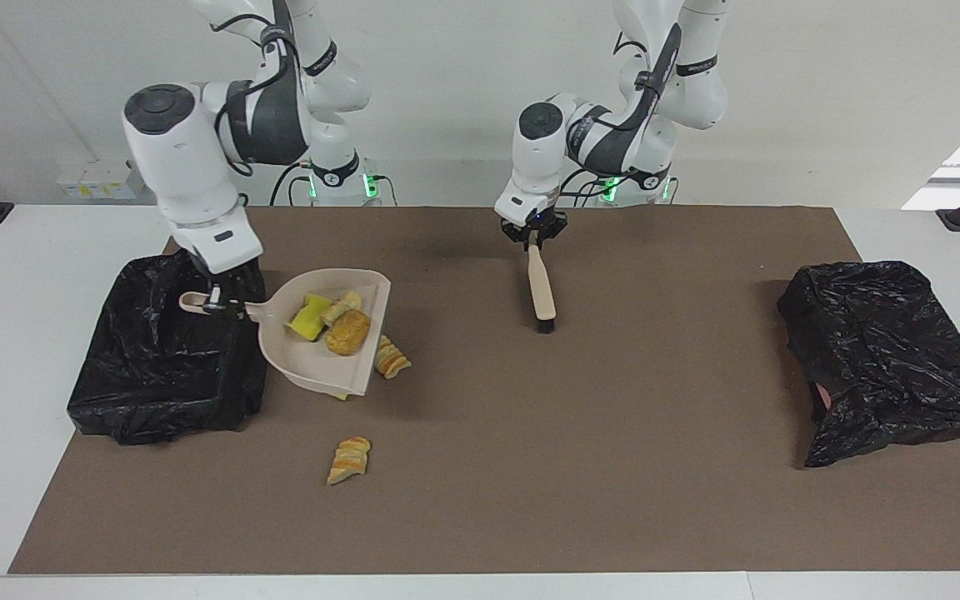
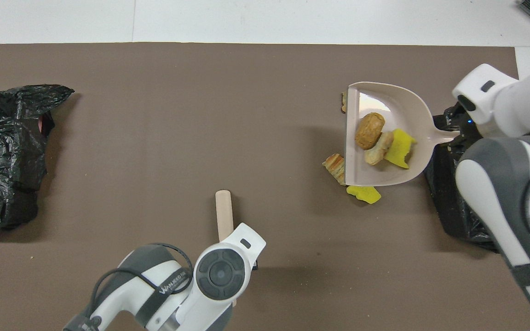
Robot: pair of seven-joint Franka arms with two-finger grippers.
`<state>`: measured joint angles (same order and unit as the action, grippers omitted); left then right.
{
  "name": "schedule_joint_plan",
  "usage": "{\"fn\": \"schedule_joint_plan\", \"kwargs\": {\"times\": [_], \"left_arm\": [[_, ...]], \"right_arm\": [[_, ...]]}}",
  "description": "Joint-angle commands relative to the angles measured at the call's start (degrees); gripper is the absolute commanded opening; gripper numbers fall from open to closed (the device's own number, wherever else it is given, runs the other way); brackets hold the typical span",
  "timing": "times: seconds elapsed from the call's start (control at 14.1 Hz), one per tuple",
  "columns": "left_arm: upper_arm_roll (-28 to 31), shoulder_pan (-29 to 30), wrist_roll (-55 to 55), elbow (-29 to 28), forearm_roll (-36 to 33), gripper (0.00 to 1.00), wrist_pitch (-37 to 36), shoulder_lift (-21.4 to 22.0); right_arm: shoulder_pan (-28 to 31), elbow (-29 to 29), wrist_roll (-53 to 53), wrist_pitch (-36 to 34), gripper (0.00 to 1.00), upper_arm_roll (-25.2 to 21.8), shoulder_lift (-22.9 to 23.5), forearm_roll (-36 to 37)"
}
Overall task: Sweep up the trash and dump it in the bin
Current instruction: 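Carry the loaded dustpan with the right gripper to the nearby black bag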
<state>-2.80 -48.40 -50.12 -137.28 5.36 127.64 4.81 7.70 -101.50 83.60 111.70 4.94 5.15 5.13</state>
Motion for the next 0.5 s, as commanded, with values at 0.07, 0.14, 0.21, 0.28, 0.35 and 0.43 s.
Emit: {"fn": "schedule_joint_plan", "kwargs": {"times": [0.07,0.14,0.21,0.28,0.35,0.43], "left_arm": [[1.05,-4.24,-3.92,-3.69,4.90,0.00,3.31,4.07],[1.05,-4.60,-5.50,-3.78,5.88,0.00,5.06,3.89],[1.05,-5.04,-6.13,-3.78,5.89,0.00,5.95,3.72],[1.05,-4.95,-6.13,-3.69,5.97,0.00,6.22,3.63],[1.13,-4.69,-6.05,-3.69,5.97,0.00,6.22,3.54],[1.13,-4.51,-5.52,-3.78,5.97,0.00,5.96,3.54]], "right_arm": [[9.15,0.60,6.92,-0.34,0.00,0.51,-0.84,-0.83],[10.91,0.43,7.02,-0.34,0.00,0.34,-1.01,-0.39],[13.37,0.17,7.19,-0.34,0.00,0.16,-1.28,0.49],[14.61,-0.10,7.20,-0.52,0.00,0.16,-1.54,3.10],[15.14,-0.10,7.20,-0.95,0.00,0.16,-1.72,7.39],[15.24,-0.36,7.20,-2.00,0.00,0.16,-1.98,10.92]]}}
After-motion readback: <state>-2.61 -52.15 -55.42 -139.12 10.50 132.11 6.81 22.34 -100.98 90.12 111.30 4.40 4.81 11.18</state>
